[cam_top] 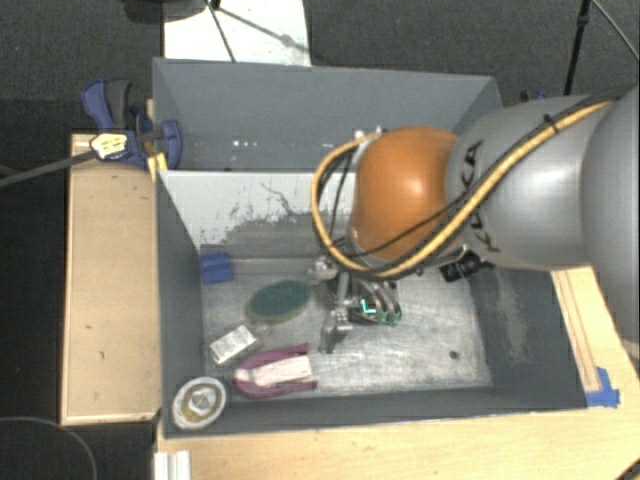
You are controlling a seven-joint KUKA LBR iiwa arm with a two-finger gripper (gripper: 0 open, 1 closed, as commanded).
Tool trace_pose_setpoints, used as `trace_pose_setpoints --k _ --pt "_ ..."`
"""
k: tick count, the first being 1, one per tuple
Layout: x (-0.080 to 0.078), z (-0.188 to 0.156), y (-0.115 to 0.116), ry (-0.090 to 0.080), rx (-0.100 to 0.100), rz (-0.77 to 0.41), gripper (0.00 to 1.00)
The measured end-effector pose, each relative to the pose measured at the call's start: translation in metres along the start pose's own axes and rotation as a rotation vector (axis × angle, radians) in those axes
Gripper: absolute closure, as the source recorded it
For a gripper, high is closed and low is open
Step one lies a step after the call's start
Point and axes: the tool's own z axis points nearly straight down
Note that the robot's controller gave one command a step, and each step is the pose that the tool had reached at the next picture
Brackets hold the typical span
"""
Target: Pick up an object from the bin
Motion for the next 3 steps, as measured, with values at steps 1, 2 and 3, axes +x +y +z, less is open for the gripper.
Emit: trace_pose_setpoints --k 1,2,3 --pt "-0.062 0.081 0.034 -0.012 -0.001 -0.262 0.00" --pt "-0.062 0.050 0.041 -0.013 -0.001 -0.240 0.00" --pt "-0.066 0.051 0.051 -0.013 -0.002 -0.246 0.00"
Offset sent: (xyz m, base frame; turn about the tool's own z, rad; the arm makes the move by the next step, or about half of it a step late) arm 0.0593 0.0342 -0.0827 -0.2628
